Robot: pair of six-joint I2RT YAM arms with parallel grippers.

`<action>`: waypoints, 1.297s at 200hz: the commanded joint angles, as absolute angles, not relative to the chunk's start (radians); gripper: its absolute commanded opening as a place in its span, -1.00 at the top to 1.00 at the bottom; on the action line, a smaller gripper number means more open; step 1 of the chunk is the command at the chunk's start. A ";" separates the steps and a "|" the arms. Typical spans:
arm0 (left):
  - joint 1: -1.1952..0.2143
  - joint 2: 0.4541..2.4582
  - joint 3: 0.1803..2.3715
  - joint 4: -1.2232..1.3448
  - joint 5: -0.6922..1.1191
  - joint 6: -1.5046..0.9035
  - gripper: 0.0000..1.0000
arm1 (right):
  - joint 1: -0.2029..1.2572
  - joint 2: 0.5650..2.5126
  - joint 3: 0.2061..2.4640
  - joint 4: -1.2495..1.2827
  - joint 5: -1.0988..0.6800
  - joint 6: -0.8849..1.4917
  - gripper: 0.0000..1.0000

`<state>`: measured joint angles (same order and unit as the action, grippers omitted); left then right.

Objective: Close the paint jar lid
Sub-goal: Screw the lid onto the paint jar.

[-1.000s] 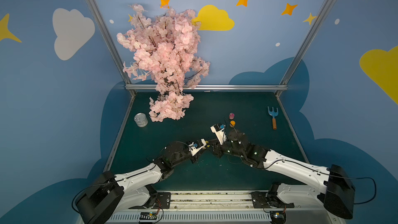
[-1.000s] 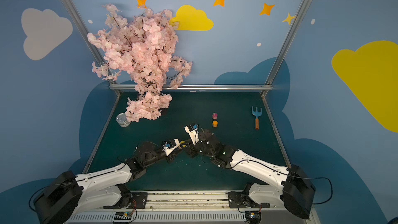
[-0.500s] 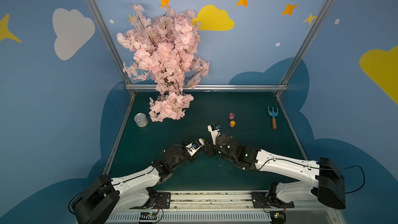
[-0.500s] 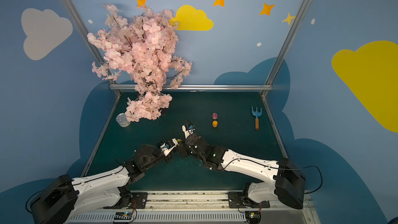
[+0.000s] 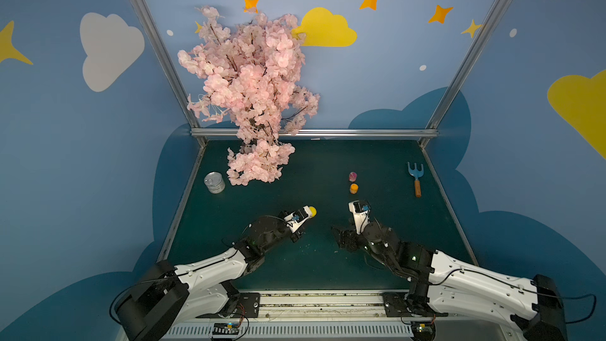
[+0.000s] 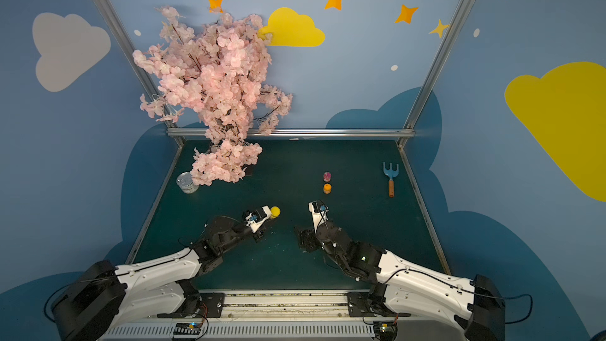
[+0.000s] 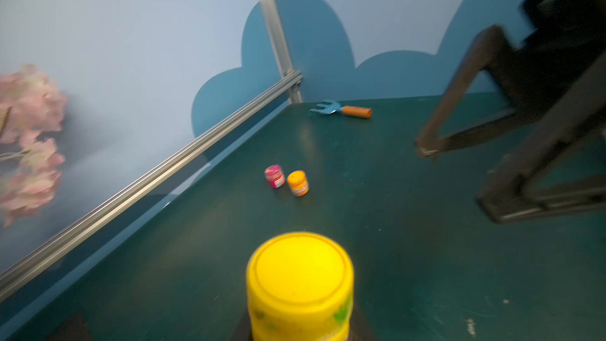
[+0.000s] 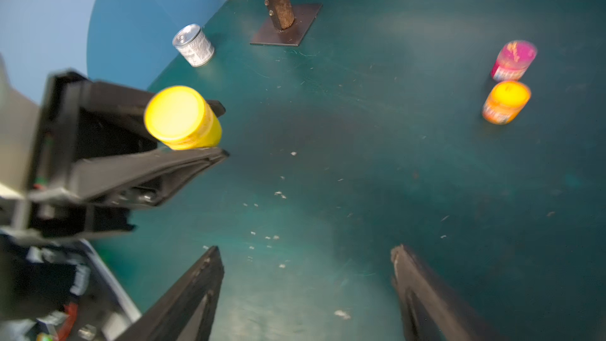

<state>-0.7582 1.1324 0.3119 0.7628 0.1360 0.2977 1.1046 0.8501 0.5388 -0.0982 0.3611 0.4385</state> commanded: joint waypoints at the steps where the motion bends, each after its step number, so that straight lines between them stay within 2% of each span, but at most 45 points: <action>1: -0.752 1.134 0.329 0.799 0.403 0.278 0.34 | 1.068 0.795 0.517 0.015 0.160 0.146 -0.64; 24: -0.752 1.151 0.369 0.733 0.572 0.275 0.36 | 1.035 0.758 0.497 0.074 -0.047 -0.005 -0.64; 49: -0.752 1.176 0.380 0.723 0.595 0.276 0.35 | 1.000 0.709 0.475 0.106 -0.204 -0.121 -0.63; 95: -0.754 1.196 0.399 0.700 0.629 0.276 0.34 | 0.918 0.708 0.529 0.031 -0.424 -0.205 -0.34; 140: -0.752 1.197 0.403 0.687 0.640 0.278 0.34 | 0.881 0.807 0.572 0.026 -0.484 -0.217 -0.22; 259: -0.755 1.204 0.408 0.680 0.633 0.278 0.34 | 0.874 0.920 0.612 0.075 -0.473 -0.216 -0.02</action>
<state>-0.7551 1.1980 0.3836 0.6807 0.6216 0.2832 0.8787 0.9085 0.5766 0.0528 -0.4713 -0.2142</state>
